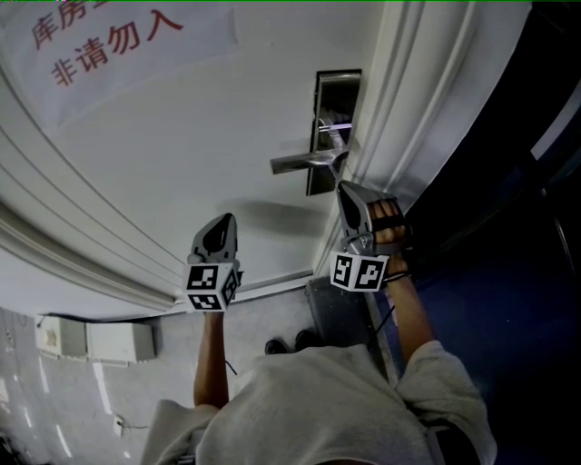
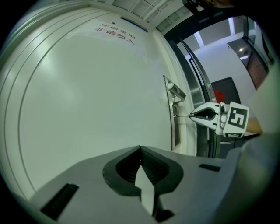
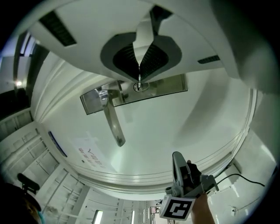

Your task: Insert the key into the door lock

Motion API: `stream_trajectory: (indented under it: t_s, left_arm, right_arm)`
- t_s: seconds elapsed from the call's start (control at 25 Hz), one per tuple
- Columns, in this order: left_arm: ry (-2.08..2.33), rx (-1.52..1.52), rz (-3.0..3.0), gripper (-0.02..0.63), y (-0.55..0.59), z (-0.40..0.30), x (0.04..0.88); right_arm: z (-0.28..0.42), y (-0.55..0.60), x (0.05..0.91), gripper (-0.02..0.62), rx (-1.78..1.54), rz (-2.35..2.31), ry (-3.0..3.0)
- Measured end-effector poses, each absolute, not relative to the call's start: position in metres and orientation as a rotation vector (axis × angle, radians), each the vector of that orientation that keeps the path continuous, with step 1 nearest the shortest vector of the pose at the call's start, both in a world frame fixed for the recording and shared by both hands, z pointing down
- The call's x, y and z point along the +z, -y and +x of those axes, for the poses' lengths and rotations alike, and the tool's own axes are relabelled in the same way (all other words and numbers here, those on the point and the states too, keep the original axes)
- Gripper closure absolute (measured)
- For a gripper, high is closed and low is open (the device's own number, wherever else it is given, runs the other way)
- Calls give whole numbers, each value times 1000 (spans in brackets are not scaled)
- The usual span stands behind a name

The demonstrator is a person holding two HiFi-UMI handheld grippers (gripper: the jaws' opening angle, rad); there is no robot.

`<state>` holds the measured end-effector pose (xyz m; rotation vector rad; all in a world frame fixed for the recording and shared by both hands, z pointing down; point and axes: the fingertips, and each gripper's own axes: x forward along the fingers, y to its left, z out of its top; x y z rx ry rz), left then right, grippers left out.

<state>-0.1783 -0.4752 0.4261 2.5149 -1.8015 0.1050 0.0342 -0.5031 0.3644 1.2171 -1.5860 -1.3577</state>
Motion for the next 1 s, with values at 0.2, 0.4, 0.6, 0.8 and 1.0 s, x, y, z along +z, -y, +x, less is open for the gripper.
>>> stream_trajectory:
  t_s: [0.2, 0.4, 0.6, 0.8, 1.0]
  left_arm:
    - [1793, 100, 2522, 589, 475, -176, 425]
    - [1787, 108, 2509, 589, 474, -179, 428]
    - [1782, 96, 2524, 589, 477, -176, 425]
    - [1758, 119, 2516, 589, 478, -174, 431]
    - [1761, 96, 2541, 589, 481, -171, 426]
  right_arm:
    - [33, 508, 364, 566, -1359, 1210, 1567]
    - [31, 509, 365, 566, -1367, 1205, 1546]
    - [32, 511, 364, 566, -1365, 1198, 1522]
    - [32, 512, 364, 566, -1353, 1207, 1516]
    - [32, 514, 364, 566, -1366, 1197, 1466]
